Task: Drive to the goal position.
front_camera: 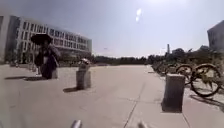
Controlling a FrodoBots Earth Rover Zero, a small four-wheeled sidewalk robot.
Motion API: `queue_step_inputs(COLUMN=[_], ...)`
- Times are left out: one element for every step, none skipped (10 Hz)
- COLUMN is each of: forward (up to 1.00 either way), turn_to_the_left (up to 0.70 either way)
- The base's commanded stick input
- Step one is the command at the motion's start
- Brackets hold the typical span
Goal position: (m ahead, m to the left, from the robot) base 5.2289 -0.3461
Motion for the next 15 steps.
queue_step_inputs(forward=[0.7, 0.7, 0.7, 0.7, 0.7, 0.7, 0.7, 0.7, 0.7, 0.7, 0.7, 0.7, 0.7, 0.7, 0.7], turn_to_the_left=[-0.12, -0.35, -0.21, 0.0, 0.0, -0.02, -0.33, -0.12, 0.0, 0.0, 0.0, -0.13, -0.21, 0.0, 0.0])
